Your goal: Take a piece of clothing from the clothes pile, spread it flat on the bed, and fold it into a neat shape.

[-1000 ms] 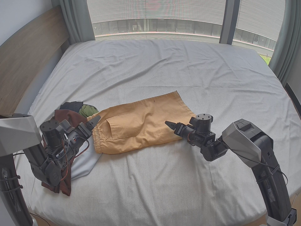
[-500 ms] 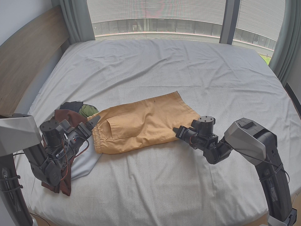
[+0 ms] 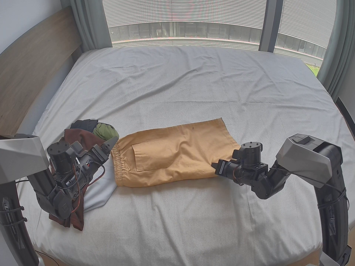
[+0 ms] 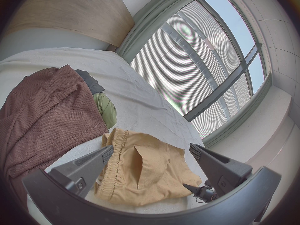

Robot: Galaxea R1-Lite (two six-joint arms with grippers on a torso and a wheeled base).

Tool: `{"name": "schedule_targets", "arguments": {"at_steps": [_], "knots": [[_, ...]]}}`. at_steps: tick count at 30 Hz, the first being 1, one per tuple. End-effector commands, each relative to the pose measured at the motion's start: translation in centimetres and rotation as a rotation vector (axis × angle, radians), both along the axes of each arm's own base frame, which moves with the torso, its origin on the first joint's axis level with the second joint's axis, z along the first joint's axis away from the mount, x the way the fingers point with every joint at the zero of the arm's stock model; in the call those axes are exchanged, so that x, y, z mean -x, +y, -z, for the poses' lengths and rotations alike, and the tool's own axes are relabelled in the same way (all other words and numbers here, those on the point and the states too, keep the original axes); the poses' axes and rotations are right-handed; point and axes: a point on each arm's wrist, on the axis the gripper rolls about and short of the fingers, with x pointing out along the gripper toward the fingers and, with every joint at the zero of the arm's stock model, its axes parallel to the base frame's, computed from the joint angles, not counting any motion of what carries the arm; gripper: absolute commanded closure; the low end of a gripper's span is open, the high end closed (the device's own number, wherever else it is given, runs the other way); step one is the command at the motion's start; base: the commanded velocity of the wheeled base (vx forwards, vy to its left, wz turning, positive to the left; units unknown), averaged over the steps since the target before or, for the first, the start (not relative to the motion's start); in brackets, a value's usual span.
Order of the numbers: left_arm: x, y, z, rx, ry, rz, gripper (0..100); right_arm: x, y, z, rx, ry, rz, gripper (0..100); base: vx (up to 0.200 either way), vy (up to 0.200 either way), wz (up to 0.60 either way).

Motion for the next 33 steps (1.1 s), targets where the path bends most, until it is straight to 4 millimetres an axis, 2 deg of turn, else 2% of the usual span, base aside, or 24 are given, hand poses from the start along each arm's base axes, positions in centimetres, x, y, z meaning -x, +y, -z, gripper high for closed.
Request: {"name": "schedule_targets", "arguments": {"at_steps": [1, 14, 17, 23, 31, 33], "knots": [[0.0, 0.0, 0.2, 0.0, 0.005, 0.001, 0, 2.7, -1.3, -2.1, 0.056, 0.013, -0.015, 100, 0.0, 0.0, 0.0], [-0.1, 0.0, 0.0, 0.001, -0.001, -0.001, 0, 8.4, -4.6, -1.4, 0.13, 0.17, 0.012, 100, 0.0, 0.0, 0.0], [-0.1, 0.0, 0.0, 0.003, -0.002, 0.004, 0, 9.5, -5.4, -0.7, 0.173, 0.19, 0.0, 100, 0.0, 0.0, 0.0], [-0.1, 0.0, -0.1, 0.003, -0.004, 0.005, 0, 10.8, -6.3, 0.3, 0.193, 0.194, 0.004, 100, 0.0, 0.0, 0.0], [0.0, 0.1, 0.0, 0.005, 0.0, 0.01, 0, 10.7, -6.4, 1.6, 0.189, 0.164, 0.026, 100, 0.0, 0.0, 0.0], [0.5, -0.2, 0.4, 0.003, 0.026, 0.034, 0, 10.9, -6.4, 2.0, 0.192, 0.174, 0.024, 100, 0.0, 0.0, 0.0]]}}
